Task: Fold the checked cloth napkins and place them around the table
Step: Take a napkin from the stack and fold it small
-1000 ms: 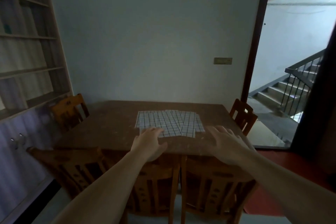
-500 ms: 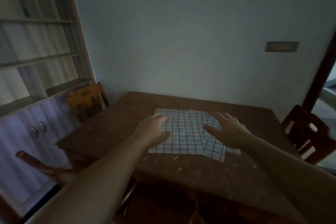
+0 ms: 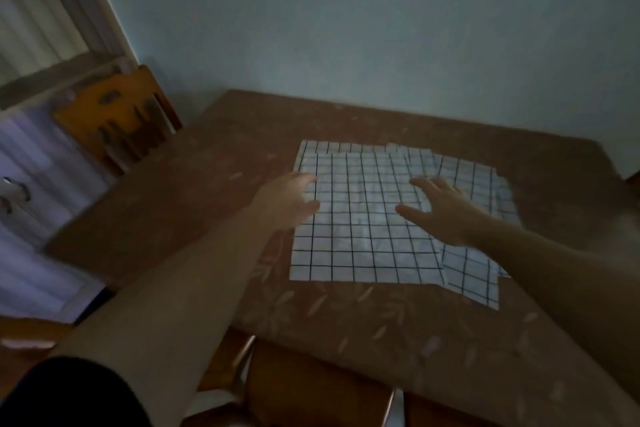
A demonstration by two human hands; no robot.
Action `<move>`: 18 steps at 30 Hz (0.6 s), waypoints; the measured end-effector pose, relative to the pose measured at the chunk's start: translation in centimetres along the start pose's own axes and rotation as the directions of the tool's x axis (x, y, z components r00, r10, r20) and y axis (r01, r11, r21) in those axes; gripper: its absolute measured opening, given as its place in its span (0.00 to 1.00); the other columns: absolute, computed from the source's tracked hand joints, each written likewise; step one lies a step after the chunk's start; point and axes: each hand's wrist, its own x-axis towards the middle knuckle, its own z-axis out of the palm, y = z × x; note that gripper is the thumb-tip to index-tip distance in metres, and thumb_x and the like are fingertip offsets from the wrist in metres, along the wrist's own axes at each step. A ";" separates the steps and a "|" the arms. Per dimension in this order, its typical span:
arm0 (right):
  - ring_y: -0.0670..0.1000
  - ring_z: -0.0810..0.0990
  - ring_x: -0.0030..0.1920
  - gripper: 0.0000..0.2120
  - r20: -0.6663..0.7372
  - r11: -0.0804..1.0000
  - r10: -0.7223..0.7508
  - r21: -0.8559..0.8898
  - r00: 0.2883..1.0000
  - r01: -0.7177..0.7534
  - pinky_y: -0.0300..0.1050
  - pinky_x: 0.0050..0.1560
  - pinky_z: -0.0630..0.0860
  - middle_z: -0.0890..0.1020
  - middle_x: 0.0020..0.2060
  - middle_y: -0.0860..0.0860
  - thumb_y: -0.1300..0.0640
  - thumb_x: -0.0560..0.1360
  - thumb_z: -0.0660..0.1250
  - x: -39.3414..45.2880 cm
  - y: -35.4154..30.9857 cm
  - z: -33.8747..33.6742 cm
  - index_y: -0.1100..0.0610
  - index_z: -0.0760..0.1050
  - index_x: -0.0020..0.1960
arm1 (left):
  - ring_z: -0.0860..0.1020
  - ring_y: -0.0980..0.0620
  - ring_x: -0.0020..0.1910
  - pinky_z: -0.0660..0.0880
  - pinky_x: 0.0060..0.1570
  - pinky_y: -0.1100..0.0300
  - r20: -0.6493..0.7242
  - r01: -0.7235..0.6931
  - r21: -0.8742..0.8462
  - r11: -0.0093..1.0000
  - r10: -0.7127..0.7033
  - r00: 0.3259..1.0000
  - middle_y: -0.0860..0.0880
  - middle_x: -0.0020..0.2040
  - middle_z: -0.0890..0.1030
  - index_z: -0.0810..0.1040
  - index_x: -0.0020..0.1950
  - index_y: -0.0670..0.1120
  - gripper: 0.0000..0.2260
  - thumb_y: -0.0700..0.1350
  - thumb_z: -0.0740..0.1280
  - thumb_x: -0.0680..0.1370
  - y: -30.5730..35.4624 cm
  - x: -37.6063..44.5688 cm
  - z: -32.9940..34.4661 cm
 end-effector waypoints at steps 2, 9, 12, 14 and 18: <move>0.58 0.60 0.75 0.43 0.029 1.000 0.015 0.009 0.999 -0.016 0.66 0.70 0.63 0.59 0.77 0.53 0.25 0.69 0.51 3.1 0.4 2.3 0.48 0.54 0.77 | 0.65 0.50 0.75 0.64 0.72 0.49 0.039 0.008 0.016 1.000 -0.009 0.999 0.50 0.77 0.65 0.62 0.77 0.49 0.27 0.54 0.63 0.80 -2.1 2.7 1.9; 0.56 0.59 0.76 0.38 0.146 0.999 0.041 -0.038 0.988 -0.036 0.62 0.72 0.60 0.58 0.77 0.52 0.32 0.75 0.58 11.3 1.5 11.9 0.50 0.53 0.78 | 0.62 0.49 0.76 0.63 0.72 0.48 0.195 -0.021 0.054 0.998 0.010 0.981 0.50 0.78 0.63 0.60 0.78 0.51 0.27 0.57 0.59 0.81 -5.7 9.3 11.0; 0.56 0.53 0.78 0.39 0.138 0.994 0.057 -0.102 0.989 -0.043 0.62 0.73 0.57 0.54 0.79 0.52 0.32 0.75 0.57 13.7 2.4 15.7 0.50 0.50 0.78 | 0.61 0.48 0.76 0.61 0.72 0.48 0.159 -0.089 0.121 0.989 0.069 0.985 0.48 0.77 0.64 0.61 0.77 0.48 0.29 0.60 0.59 0.80 -6.1 12.0 14.7; 0.56 0.48 0.79 0.42 0.089 0.988 0.059 -0.146 0.994 -0.046 0.61 0.74 0.53 0.49 0.79 0.52 0.29 0.74 0.55 15.1 3.2 17.6 0.50 0.47 0.79 | 0.51 0.47 0.79 0.52 0.76 0.45 0.182 -0.105 0.170 0.980 0.073 0.981 0.47 0.80 0.55 0.53 0.79 0.49 0.36 0.67 0.58 0.77 -6.5 13.6 16.7; 0.54 0.42 0.79 0.45 0.025 0.987 0.070 -0.145 0.997 -0.066 0.61 0.76 0.45 0.45 0.80 0.51 0.26 0.72 0.52 16.9 5.3 19.3 0.50 0.43 0.79 | 0.38 0.50 0.79 0.36 0.75 0.44 0.197 -0.109 0.191 0.976 0.070 0.978 0.50 0.81 0.41 0.41 0.80 0.52 0.48 0.78 0.51 0.70 -8.0 15.9 19.1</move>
